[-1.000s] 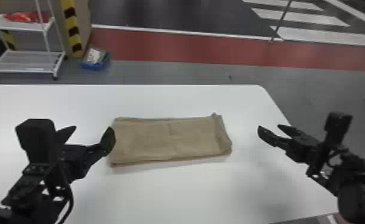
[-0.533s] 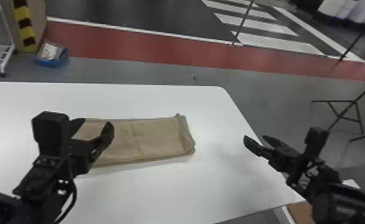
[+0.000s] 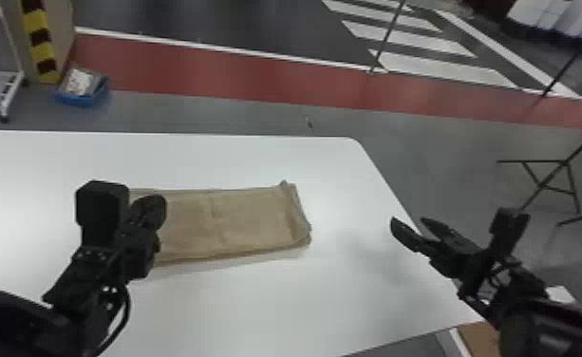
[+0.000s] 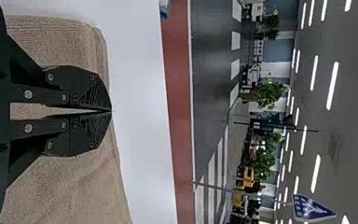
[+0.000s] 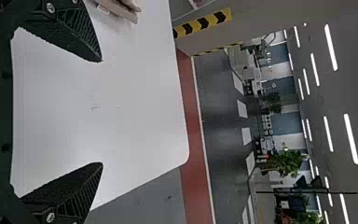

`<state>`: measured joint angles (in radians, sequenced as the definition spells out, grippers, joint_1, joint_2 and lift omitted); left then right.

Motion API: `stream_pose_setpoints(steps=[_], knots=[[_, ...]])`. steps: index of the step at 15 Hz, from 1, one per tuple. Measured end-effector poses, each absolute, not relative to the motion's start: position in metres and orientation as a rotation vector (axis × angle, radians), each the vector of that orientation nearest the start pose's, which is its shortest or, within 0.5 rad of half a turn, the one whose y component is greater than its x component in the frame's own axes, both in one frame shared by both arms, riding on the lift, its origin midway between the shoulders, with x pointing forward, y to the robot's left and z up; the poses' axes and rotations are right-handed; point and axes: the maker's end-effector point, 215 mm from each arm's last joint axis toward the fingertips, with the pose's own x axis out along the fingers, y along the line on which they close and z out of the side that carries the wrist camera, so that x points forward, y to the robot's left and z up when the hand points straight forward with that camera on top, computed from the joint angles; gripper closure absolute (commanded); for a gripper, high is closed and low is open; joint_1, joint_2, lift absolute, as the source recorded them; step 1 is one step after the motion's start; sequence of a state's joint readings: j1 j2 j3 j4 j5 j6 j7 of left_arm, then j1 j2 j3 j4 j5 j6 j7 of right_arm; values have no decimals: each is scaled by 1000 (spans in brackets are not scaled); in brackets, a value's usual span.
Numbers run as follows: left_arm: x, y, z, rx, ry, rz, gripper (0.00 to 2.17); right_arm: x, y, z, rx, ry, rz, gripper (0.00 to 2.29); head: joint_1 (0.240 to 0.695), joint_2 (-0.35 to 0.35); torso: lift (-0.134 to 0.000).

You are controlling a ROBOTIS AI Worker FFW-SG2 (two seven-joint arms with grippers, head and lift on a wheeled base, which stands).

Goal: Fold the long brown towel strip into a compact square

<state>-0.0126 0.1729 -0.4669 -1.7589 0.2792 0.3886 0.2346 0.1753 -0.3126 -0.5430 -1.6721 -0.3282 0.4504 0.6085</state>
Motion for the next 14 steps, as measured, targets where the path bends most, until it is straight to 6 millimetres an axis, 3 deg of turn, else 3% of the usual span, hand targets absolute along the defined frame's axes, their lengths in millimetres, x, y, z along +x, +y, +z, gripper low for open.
stream_pose_setpoints(steps=[5, 11, 14], knots=[[537, 54, -413, 12, 329, -268, 2138, 499, -450, -391, 163, 324, 160, 93, 695, -350, -125], [532, 53, -425, 22, 357, -278, 2138, 528, -427, -378, 198, 337, 199, 97, 695, -350, -125], [527, 51, -440, 28, 392, -283, 2138, 535, -408, -398, 220, 430, 192, 97, 695, -350, -125]])
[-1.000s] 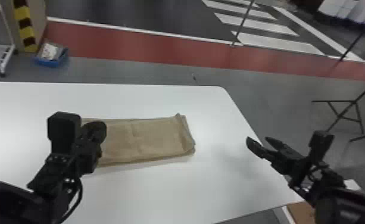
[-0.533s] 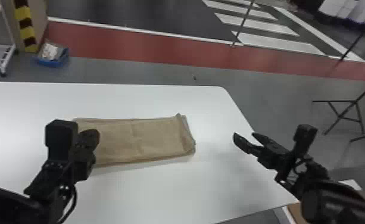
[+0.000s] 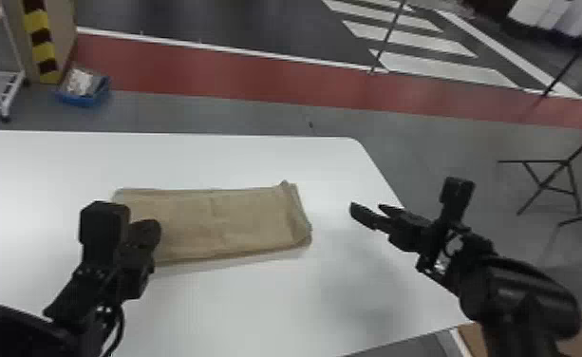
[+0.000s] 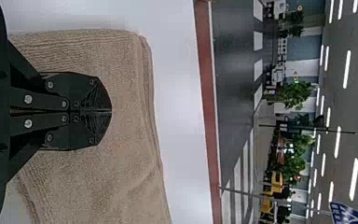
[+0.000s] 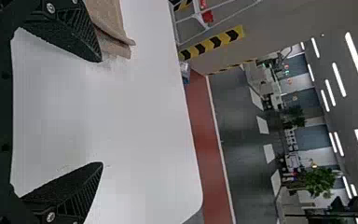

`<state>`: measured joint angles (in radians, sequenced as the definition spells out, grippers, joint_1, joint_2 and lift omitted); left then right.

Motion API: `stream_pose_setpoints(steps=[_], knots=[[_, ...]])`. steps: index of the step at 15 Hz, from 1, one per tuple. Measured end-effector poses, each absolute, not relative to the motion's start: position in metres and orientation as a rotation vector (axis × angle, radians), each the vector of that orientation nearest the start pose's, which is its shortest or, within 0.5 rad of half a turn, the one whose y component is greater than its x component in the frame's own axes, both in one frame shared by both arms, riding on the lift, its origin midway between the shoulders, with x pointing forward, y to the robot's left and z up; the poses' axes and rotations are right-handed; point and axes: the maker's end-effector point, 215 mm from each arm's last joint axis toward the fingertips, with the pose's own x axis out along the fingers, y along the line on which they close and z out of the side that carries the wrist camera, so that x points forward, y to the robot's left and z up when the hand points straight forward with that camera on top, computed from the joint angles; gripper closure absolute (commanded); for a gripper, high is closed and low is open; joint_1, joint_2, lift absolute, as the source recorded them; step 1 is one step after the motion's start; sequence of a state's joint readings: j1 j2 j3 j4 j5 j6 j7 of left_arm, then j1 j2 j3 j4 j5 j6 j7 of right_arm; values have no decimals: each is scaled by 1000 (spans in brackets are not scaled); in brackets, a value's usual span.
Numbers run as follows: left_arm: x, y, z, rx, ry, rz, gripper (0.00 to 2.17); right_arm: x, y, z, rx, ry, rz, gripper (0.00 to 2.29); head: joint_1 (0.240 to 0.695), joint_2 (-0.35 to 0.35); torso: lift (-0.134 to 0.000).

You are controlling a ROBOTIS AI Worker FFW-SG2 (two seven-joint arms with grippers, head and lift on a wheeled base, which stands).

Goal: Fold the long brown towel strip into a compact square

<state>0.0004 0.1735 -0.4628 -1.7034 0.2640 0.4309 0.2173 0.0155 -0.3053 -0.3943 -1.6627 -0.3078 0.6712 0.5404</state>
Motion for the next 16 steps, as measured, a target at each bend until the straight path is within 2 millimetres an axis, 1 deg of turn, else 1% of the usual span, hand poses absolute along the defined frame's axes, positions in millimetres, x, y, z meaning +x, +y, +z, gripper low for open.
stream_pose_setpoints(steps=[1, 2, 6, 8, 13, 16], knots=[[526, 51, -444, 32, 400, -283, 2138, 538, -402, -402, 222, 456, 191, 97, 695, -350, -125], [526, 52, -447, 35, 405, -280, 2138, 542, -397, -402, 222, 469, 192, 97, 695, -348, -125], [527, 57, -453, 51, 415, -271, 2138, 562, -382, -384, 227, 468, 221, 137, 695, -320, -125], [526, 56, -455, 53, 418, -273, 2142, 571, -375, -382, 243, 480, 234, 198, 695, -309, -125], [525, 56, -460, 58, 430, -277, 2138, 588, -334, -398, 286, 563, 319, 221, 695, -269, -125], [524, 59, -462, 61, 438, -275, 2138, 588, -312, -412, 291, 619, 348, 221, 695, -248, -125]])
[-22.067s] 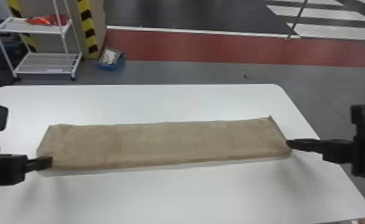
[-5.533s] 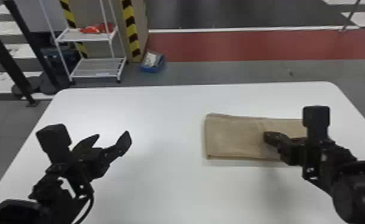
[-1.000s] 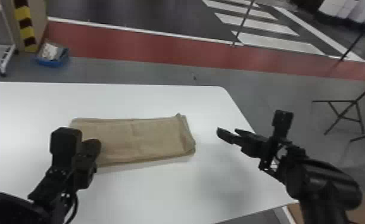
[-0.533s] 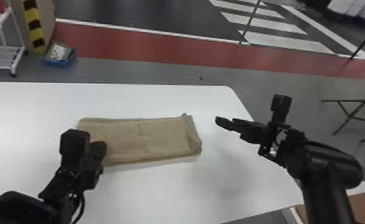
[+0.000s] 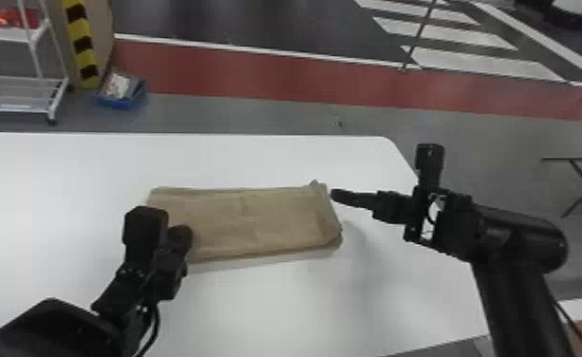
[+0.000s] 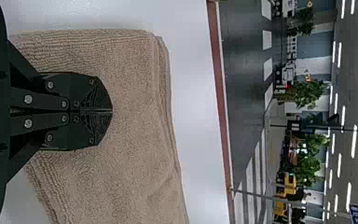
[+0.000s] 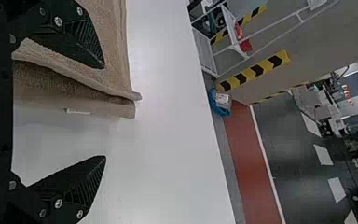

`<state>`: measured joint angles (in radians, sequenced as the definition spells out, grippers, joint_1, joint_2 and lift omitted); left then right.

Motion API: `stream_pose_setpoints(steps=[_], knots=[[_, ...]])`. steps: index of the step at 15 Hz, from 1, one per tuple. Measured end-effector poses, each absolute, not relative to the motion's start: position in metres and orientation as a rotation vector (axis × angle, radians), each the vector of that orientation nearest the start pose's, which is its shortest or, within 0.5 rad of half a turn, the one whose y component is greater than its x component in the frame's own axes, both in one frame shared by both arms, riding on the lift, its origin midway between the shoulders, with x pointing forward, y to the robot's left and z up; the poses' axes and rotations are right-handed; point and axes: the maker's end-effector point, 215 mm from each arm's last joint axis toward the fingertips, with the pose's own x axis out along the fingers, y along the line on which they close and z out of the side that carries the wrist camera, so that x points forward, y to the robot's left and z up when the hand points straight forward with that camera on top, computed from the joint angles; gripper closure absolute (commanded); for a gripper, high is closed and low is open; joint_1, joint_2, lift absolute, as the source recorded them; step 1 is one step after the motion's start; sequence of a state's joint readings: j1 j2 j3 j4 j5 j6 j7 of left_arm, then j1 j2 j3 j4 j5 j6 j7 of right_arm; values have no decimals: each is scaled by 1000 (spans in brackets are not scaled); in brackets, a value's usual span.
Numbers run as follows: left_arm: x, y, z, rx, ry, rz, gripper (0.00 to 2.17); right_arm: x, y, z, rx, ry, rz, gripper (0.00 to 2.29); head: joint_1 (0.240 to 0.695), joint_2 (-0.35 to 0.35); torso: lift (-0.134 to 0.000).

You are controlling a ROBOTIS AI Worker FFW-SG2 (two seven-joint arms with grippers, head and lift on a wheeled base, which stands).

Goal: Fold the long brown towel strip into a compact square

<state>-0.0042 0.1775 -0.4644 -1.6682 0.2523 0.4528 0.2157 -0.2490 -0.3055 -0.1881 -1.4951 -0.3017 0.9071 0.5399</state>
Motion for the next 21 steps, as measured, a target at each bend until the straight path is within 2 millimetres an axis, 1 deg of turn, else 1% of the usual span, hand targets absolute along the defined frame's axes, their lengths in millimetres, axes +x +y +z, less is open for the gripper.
stream_pose_setpoints(steps=[4, 5, 7, 8, 9, 11, 12, 13, 15, 18, 19, 20, 21], knots=[[522, 60, -464, 58, 442, -275, 2142, 583, -285, -427, 273, 696, 384, 225, 695, -225, -125], [521, 60, -464, 58, 442, -276, 2142, 579, -282, -433, 265, 723, 384, 282, 695, -218, -125], [521, 60, -464, 58, 443, -276, 2142, 573, -276, -445, 256, 768, 377, 286, 695, -214, -125], [521, 61, -464, 59, 443, -276, 2142, 572, -275, -447, 250, 779, 374, 289, 695, -213, -125], [521, 61, -465, 59, 444, -275, 2142, 572, -272, -449, 239, 788, 373, 390, 695, -211, -125], [521, 62, -465, 60, 445, -275, 2142, 575, -269, -445, 231, 788, 378, 572, 695, -205, -125], [521, 62, -465, 61, 446, -275, 2142, 578, -268, -441, 229, 784, 380, 599, 695, -205, -125], [521, 62, -466, 62, 449, -276, 2142, 579, -267, -439, 230, 783, 384, 738, 695, -203, -125], [520, 63, -467, 63, 454, -275, 2142, 579, -262, -436, 240, 788, 401, 934, 695, -199, -125], [519, 64, -471, 69, 469, -277, 2142, 579, -255, -433, 265, 805, 425, 1025, 695, -191, -125], [519, 64, -471, 70, 472, -277, 2142, 579, -255, -432, 268, 807, 428, 1018, 695, -190, -125], [518, 64, -472, 71, 475, -277, 2142, 580, -254, -431, 269, 808, 427, 809, 695, -188, -125], [519, 64, -471, 72, 476, -276, 2142, 579, -254, -433, 272, 815, 423, 275, 695, -188, -125]])
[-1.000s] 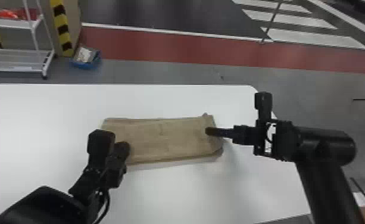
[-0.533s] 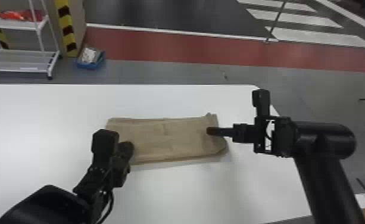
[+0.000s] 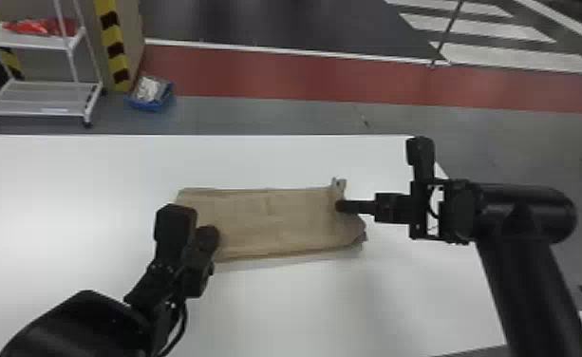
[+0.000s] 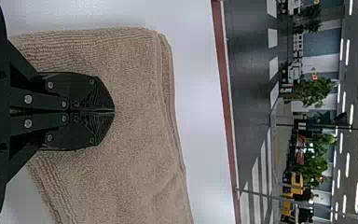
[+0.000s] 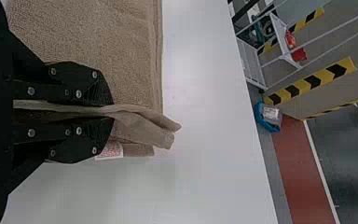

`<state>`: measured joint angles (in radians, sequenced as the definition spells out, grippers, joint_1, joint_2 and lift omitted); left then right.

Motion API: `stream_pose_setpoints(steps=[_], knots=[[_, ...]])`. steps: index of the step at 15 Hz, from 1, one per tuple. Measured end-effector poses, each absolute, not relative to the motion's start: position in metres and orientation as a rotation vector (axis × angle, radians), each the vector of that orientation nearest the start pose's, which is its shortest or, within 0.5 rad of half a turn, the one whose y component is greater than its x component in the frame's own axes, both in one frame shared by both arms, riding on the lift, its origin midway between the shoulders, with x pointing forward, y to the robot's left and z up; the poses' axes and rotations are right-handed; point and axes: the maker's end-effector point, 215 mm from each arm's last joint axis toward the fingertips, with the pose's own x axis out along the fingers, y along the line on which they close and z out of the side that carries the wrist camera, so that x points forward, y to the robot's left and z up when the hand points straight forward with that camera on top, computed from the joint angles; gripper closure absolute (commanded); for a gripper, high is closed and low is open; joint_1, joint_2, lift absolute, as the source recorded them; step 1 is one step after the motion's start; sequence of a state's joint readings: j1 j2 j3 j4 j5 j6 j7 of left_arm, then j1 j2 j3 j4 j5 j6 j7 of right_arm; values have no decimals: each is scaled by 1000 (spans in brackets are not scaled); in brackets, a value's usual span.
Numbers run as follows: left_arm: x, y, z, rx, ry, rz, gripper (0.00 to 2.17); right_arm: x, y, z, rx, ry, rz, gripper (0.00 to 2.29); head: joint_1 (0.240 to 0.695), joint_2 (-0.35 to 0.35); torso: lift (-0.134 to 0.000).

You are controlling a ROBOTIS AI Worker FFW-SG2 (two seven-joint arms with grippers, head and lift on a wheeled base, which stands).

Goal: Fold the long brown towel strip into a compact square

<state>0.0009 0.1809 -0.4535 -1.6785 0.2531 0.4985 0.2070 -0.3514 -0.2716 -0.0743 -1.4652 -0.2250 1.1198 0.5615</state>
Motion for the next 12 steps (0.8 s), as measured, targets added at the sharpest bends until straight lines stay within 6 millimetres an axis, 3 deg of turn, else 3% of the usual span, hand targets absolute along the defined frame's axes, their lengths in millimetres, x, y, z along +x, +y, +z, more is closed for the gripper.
stream_pose_setpoints(steps=[1, 6, 12], knots=[[519, 65, -471, 72, 477, -276, 2142, 577, -254, -436, 273, 824, 416, 53, 695, -188, -125], [519, 63, -471, 74, 477, -281, 2142, 568, -269, -447, 191, 873, 361, 46, 695, -205, -125], [516, 62, -473, 74, 481, -282, 2142, 571, -260, -443, 88, 898, 346, 87, 695, -199, -125]])
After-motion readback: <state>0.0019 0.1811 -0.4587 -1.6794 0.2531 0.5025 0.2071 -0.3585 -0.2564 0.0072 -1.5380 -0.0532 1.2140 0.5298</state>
